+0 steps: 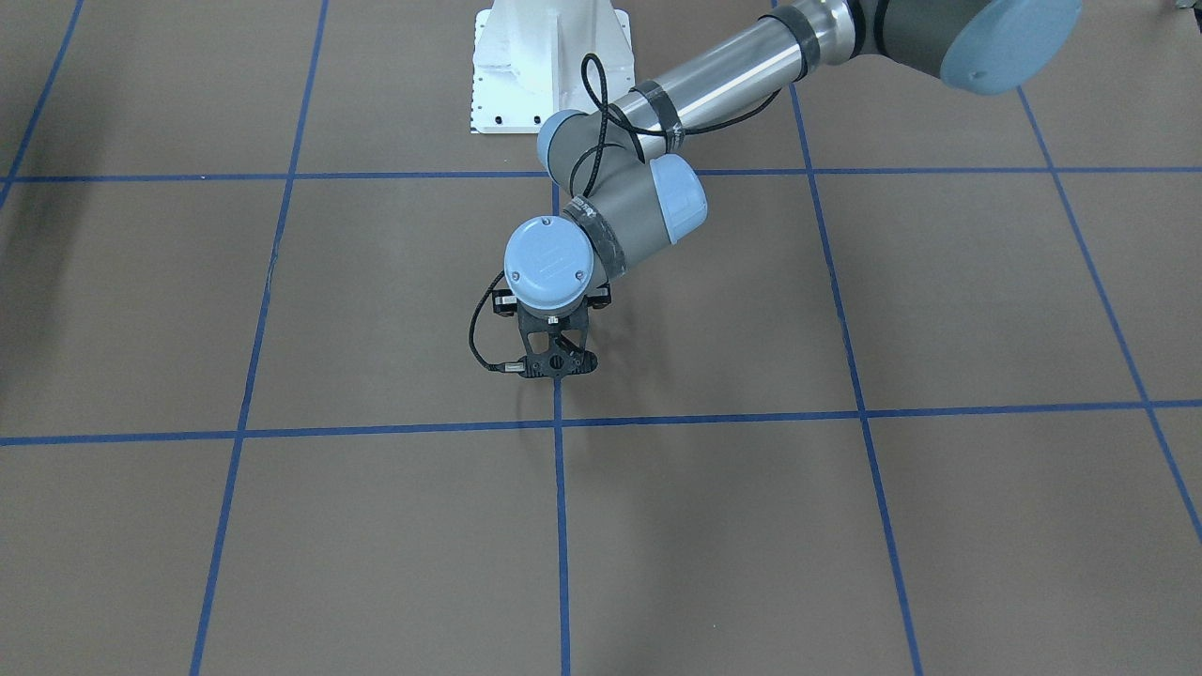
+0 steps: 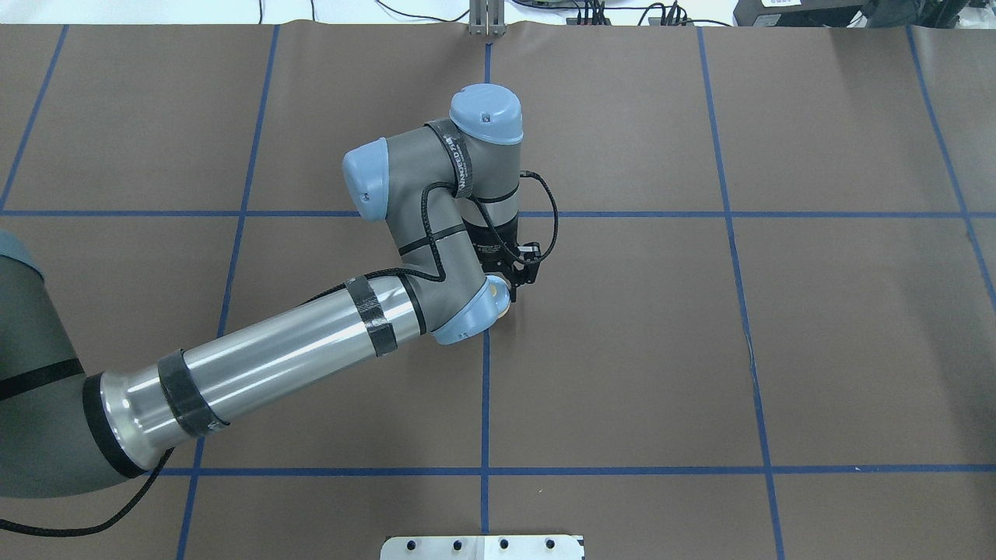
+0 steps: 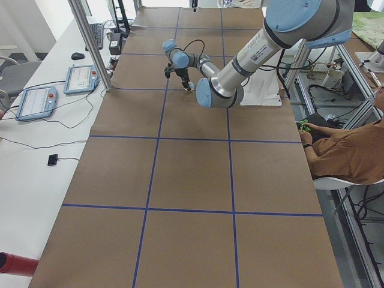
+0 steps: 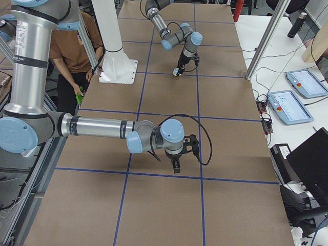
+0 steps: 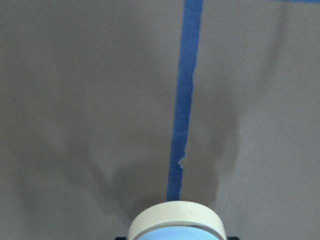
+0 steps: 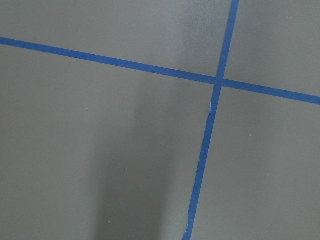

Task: Place and press bell with both arms
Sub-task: 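Lower the bell onto the table centre and open the left gripper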

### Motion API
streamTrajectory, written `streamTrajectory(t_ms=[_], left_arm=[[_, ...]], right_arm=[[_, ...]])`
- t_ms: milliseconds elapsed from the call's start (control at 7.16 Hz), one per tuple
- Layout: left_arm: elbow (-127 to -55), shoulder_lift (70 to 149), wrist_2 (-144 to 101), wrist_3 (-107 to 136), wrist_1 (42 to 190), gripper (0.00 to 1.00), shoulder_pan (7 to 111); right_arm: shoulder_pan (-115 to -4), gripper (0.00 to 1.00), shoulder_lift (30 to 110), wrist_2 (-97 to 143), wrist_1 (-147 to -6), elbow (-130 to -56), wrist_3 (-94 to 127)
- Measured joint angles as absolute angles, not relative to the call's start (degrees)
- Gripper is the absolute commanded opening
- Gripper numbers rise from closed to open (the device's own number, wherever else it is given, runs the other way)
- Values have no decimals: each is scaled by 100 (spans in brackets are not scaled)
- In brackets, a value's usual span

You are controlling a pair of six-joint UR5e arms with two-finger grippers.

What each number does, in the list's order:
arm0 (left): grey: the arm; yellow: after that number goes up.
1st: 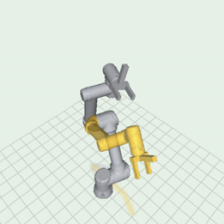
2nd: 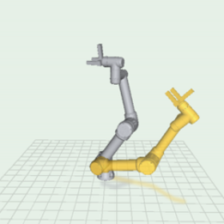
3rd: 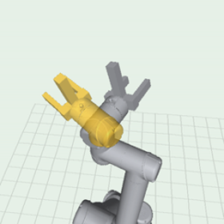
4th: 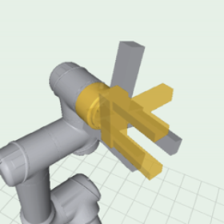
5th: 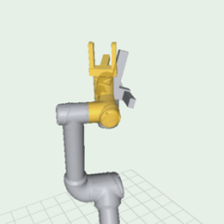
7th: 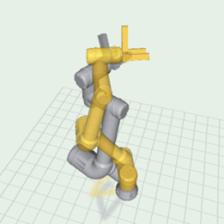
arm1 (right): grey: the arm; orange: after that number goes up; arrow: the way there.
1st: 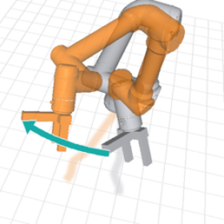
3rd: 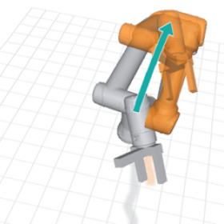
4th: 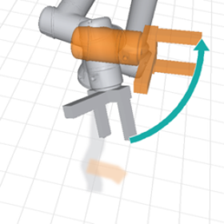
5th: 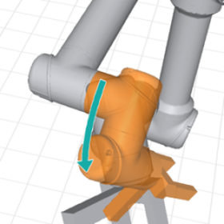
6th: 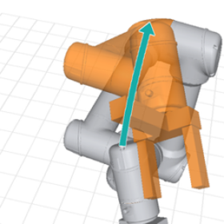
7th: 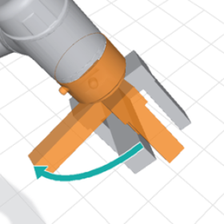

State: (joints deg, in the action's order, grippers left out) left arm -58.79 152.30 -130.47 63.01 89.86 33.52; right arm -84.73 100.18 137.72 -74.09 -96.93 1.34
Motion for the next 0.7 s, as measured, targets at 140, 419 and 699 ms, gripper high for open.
streamTrajectory(t_ms=[140,419,699], left_arm=[[-5877,15226,-12975,6306,8989,76,3318],[-5895,15223,-12883,6323,8989,99,3279],[-6061,15217,-12870,6354,8960,99,3400]], right_arm=[[-8450,100,10003,13771,-7409,-9697,138],[-8290,100,9870,13770,-7405,-9729,184],[-8010,100,9405,13763,-7397,-9757,727]])
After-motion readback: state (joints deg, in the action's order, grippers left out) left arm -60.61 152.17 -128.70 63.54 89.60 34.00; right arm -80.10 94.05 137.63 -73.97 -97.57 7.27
